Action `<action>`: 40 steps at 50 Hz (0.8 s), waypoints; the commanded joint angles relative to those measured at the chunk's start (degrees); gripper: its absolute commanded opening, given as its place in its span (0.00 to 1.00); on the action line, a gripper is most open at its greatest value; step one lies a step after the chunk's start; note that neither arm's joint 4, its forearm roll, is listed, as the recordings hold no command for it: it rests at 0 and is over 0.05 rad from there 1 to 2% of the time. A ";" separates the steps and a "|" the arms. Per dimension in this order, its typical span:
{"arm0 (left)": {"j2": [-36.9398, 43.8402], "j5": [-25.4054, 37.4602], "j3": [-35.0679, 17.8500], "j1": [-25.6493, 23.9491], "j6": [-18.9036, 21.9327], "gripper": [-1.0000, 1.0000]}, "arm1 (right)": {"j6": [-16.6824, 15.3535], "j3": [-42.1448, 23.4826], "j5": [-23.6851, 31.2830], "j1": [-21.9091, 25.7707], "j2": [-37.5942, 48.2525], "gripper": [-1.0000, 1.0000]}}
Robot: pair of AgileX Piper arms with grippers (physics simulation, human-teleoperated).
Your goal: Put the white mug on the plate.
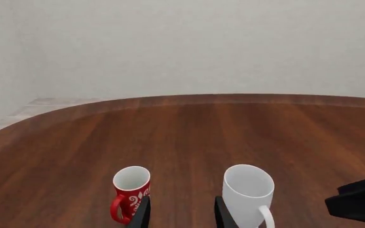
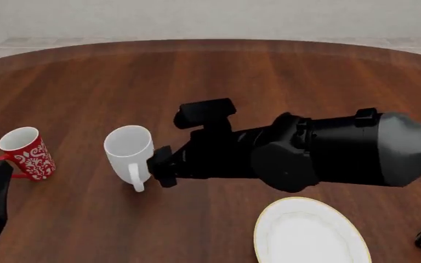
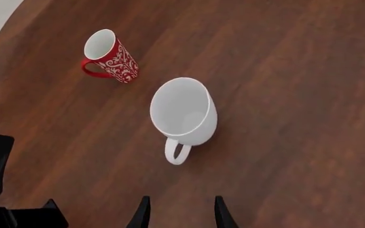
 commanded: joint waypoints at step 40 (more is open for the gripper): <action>-0.04 -0.23 0.29 0.00 0.01 1.00 | -0.21 -4.92 -2.09 1.00 7.48 1.00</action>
